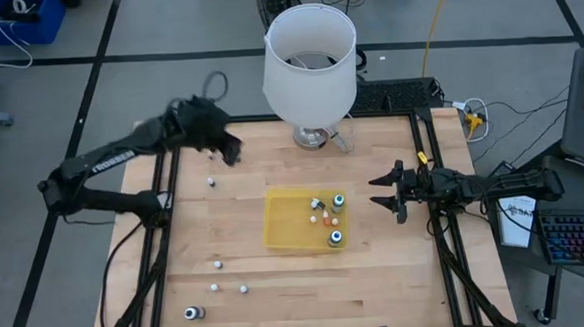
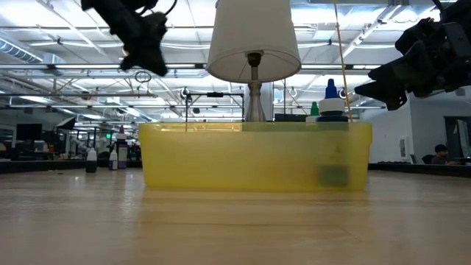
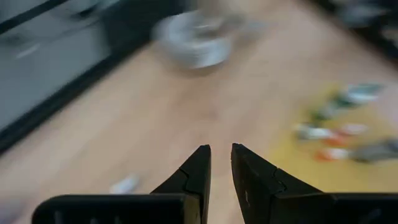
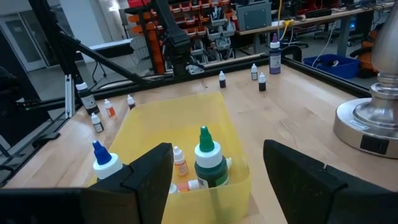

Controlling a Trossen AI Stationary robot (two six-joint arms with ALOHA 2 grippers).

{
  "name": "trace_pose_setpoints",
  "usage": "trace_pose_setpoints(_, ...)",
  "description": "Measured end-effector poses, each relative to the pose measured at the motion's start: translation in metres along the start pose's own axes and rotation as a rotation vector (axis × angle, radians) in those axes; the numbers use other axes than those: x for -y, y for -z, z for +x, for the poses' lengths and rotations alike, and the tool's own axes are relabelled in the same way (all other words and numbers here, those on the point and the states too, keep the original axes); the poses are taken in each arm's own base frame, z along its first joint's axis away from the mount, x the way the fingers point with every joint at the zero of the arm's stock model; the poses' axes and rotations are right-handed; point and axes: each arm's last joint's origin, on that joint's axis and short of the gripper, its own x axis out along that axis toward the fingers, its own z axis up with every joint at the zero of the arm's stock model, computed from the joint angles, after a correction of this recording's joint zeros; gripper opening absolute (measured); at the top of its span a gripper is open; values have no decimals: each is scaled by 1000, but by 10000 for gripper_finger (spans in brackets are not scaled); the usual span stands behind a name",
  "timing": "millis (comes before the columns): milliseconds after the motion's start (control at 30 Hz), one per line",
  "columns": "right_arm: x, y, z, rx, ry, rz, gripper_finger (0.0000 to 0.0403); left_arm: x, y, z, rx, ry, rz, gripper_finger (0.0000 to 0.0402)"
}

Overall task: Pick & Place food coloring
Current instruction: Put the purple food coloring bottle into the yellow bin

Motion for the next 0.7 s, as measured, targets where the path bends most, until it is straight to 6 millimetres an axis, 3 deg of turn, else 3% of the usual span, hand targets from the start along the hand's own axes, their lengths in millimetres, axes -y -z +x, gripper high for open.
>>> trace_pose_setpoints(133, 0, 0, 0, 0, 0, 0, 238, 34, 25, 23, -29, 226, 108, 67)
trace_pose_setpoints(267, 0, 0, 0, 0, 0, 0, 238, 79, 51, 26, -32, 395, 247, 67)
trace_pose_setpoints(467, 0, 0, 0, 1, 0, 0, 238, 135, 81, 27, 186, 523, 471, 67)
trace_pose_setpoints(600, 0, 0, 0, 1, -1, 0, 238, 144, 103, 43, 269, 534, 554, 67)
trace_pose_setpoints(700, 0, 0, 0, 0, -1, 0, 238, 130, 112, 60, 333, 510, 531, 67)
